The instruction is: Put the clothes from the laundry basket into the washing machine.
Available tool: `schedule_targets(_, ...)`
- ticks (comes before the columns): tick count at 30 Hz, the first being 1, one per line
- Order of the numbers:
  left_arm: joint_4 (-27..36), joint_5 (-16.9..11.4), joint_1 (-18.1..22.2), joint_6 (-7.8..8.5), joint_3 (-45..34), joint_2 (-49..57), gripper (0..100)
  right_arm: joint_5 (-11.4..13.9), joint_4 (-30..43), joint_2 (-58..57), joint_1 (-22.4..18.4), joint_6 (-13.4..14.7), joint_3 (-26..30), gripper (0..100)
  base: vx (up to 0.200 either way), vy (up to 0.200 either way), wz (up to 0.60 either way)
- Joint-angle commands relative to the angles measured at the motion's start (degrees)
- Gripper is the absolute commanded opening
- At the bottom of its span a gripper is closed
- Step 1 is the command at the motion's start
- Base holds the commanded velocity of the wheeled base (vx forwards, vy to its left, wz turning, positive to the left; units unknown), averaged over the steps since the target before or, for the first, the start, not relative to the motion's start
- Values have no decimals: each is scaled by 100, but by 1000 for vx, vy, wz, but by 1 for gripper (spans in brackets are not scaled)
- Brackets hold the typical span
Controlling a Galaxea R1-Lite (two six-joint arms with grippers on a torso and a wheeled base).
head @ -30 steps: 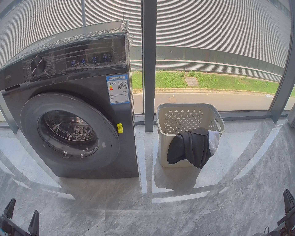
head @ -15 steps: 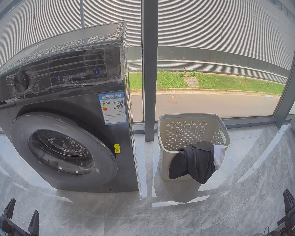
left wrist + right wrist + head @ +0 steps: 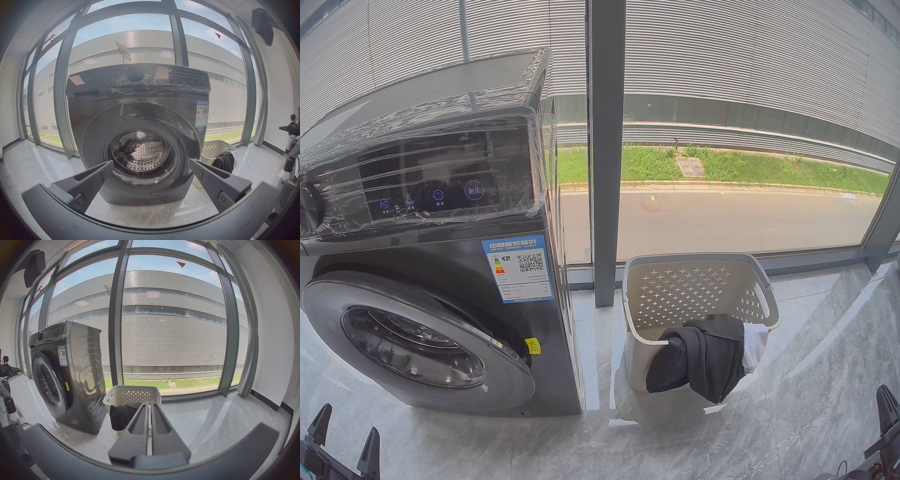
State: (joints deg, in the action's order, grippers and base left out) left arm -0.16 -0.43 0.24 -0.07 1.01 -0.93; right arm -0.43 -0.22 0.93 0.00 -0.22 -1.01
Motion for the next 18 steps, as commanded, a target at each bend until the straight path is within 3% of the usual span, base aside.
schedule_targets(1, -2, 8, 2, -1, -101, 93, 100, -1, -4, -75, 0, -4, 101, 0, 0, 0, 0)
schedule_targets(15, -2, -1, 2, -1, -101, 93, 100, -1, -4, -75, 0, -4, 101, 0, 0, 0, 0)
schedule_targets(18, -2, -1, 2, -1, -101, 93, 100, -1, -4, -75, 0, 4, 101, 0, -200, 0, 0)
